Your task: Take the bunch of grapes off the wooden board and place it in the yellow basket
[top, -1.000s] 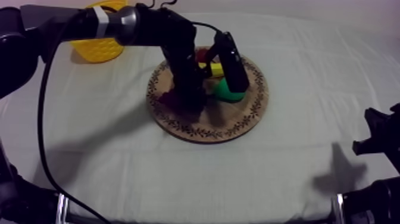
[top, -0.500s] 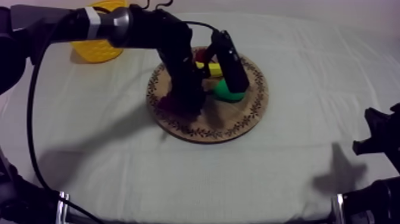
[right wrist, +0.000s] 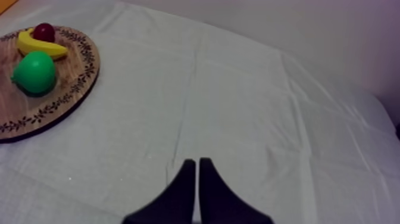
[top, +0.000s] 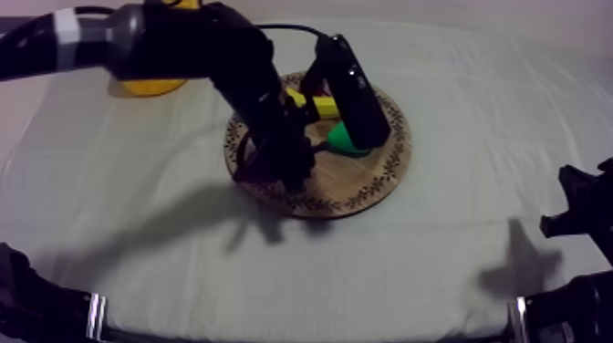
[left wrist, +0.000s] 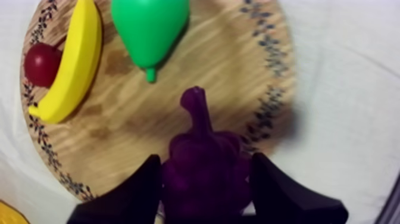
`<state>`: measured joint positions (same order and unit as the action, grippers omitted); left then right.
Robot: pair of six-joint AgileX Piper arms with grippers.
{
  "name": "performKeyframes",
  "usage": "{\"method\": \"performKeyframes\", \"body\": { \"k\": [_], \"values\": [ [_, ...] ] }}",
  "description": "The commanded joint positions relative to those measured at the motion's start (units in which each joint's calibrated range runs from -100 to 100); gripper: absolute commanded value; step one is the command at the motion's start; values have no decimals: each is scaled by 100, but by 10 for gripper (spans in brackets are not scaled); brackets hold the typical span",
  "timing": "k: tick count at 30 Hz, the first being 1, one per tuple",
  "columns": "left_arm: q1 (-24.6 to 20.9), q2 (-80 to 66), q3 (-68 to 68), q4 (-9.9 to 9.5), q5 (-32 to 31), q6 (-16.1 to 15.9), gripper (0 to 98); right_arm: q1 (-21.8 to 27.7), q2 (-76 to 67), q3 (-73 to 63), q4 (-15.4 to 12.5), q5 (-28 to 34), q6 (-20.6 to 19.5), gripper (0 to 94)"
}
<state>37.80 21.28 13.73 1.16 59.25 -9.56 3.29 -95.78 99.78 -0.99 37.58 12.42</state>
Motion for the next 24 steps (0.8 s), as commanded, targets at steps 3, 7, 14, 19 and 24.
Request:
{"method": "performKeyframes", "body": {
  "k": [3, 7, 14, 19, 24],
  "values": [
    [129, -748, 658, 18, -35, 228, 469, 0, 2, -1, -1, 0, 1, 3],
    [164, -1401, 1130, 92, -36, 402, 470, 0, 2, -1, -1, 0, 1, 3],
    [-125, -2466, 1698, 213, 229, 659, 479, 0, 2, -1, -1, 0, 1, 3],
    [-526, -3145, 2046, 230, 504, 818, 476, 0, 2, -1, -1, 0, 1, 3],
    [-1129, -3624, 2477, 219, 593, 858, 464, 0, 2, -1, -1, 0, 1, 3]
  ]
}}
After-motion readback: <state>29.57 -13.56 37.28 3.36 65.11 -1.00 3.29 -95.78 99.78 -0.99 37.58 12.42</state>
